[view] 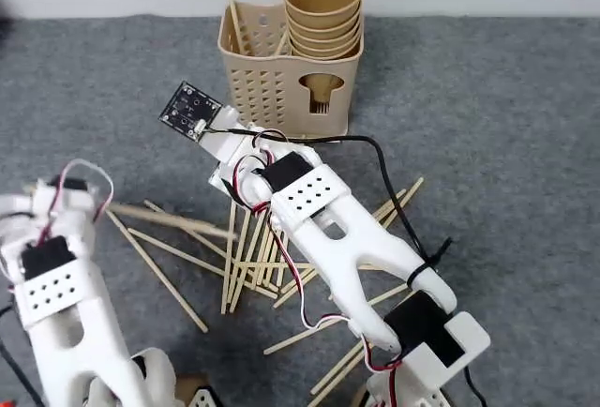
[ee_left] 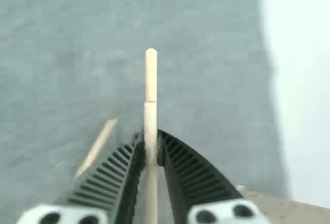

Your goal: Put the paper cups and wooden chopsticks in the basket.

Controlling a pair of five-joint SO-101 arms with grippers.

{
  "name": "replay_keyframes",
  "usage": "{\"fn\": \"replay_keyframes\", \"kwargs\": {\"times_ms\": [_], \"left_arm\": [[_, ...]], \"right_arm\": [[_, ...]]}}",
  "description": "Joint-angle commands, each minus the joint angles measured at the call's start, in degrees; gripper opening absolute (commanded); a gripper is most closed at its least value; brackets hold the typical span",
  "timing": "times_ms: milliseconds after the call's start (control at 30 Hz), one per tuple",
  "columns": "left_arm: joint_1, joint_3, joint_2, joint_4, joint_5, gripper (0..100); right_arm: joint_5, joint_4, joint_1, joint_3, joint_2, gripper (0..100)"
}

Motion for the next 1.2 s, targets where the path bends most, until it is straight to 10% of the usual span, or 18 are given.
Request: {"fn": "replay_keyframes", "kwargs": {"times_ms": [0, 367, 633, 867, 1167], "left_arm": [[1.85, -9.63, -0.26, -1.23, -1.85, 1], [5.36, -16.75, -0.09, -29.80, -19.25, 1], [16.79, -17.27, -0.09, -34.20, -19.52, 2], [23.30, -17.98, 5.80, -56.09, -19.78, 2], [23.74, -43.91, 28.57, -59.08, -19.78, 2]], "right_arm": [[0.53, -1.10, -0.13, -0.53, -3.82, 7.2], [0.53, 2.86, 1.80, -0.53, -13.93, 7.2], [0.53, 12.00, 8.66, -0.44, -24.57, 7.2], [0.53, 18.07, 16.04, 4.66, -36.44, 7.3], [0.53, 17.89, 20.35, 26.37, -58.95, 7.2]]}}
